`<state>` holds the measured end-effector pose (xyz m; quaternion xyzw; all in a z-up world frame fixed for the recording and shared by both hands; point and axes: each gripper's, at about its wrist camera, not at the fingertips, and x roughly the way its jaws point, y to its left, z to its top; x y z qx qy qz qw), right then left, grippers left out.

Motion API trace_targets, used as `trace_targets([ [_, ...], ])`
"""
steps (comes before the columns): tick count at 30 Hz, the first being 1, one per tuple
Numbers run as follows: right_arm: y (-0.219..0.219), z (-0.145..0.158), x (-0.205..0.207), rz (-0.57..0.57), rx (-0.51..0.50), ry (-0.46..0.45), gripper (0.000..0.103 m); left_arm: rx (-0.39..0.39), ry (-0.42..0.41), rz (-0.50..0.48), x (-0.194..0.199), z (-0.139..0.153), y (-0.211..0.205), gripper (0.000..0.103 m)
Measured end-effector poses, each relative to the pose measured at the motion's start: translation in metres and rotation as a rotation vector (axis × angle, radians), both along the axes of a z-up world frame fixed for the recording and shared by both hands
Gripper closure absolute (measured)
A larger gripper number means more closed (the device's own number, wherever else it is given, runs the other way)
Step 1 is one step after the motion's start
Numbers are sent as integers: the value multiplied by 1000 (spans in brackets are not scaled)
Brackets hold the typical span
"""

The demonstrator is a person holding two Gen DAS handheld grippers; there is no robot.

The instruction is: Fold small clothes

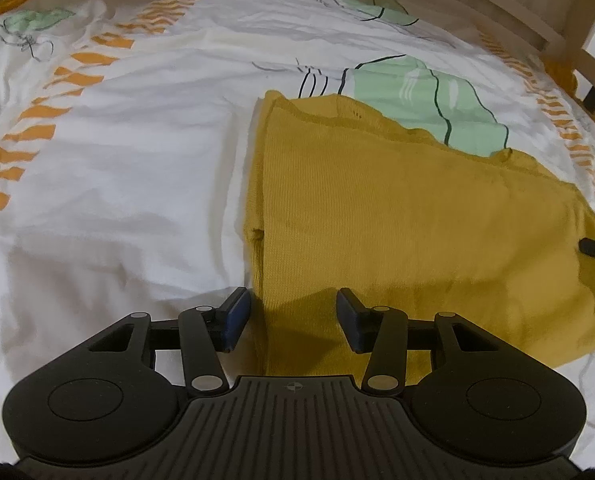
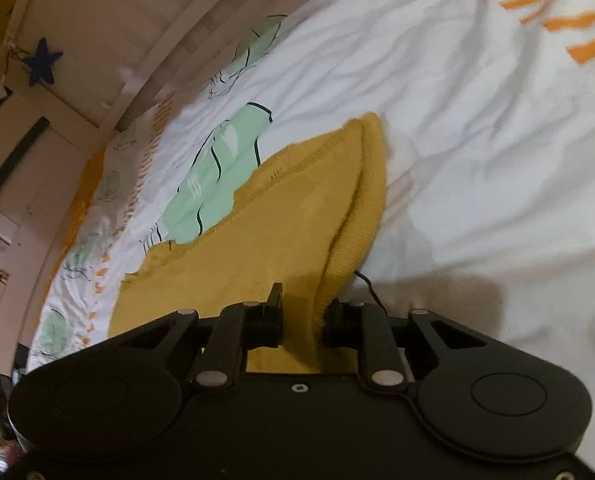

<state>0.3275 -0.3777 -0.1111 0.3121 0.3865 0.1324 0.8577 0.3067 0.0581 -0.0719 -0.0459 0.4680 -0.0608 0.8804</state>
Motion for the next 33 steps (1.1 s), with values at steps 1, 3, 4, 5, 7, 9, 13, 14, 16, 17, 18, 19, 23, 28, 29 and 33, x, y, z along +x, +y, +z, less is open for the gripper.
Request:
trace_targets([
  [1, 4, 6, -1, -3, -26, -8, 76, 5, -9, -1, 0, 2, 0, 57],
  [3, 14, 18, -3, -4, -58, -28, 77, 17, -36, -2, -2, 8, 0, 57],
  [4, 17, 24, -4, -2, -71, -38, 77, 24, -52, -1, -2, 11, 1, 57],
  [5, 23, 33, -4, 3, -86, -51, 77, 31, -63, 0, -3, 13, 1, 57],
  [7, 37, 50, -4, 20, -116, -77, 77, 41, -83, 6, -3, 19, 4, 57],
  [9, 52, 63, 0, 33, -133, -82, 77, 41, -95, 18, -3, 23, 9, 57],
  [13, 87, 84, 9, 77, -131, -101, 77, 29, -105, 45, -2, 31, 21, 57],
  [14, 97, 88, 11, 89, -128, -102, 77, 28, -109, 53, -2, 34, 25, 57],
  [16, 117, 92, 17, 115, -125, -103, 77, 26, -118, 69, -2, 38, 32, 57],
  [17, 129, 94, 20, 130, -125, -101, 77, 23, -124, 80, -2, 40, 36, 57],
  [18, 139, 94, 23, 143, -128, -99, 77, 21, -128, 91, -2, 42, 40, 57],
  [19, 149, 95, 25, 155, -134, -99, 77, 19, -132, 100, -1, 44, 44, 57],
  [23, 193, 92, 33, 211, -141, -96, 77, 13, -143, 146, 1, 49, 59, 57],
  [28, 239, 86, 38, 255, -144, -103, 77, 2, -142, 194, 2, 50, 76, 57],
  [29, 247, 85, 39, 260, -154, -105, 77, -3, -141, 200, 3, 51, 79, 57],
  [33, 273, 80, 39, 271, -213, -116, 77, -15, -140, 214, 2, 51, 86, 57],
])
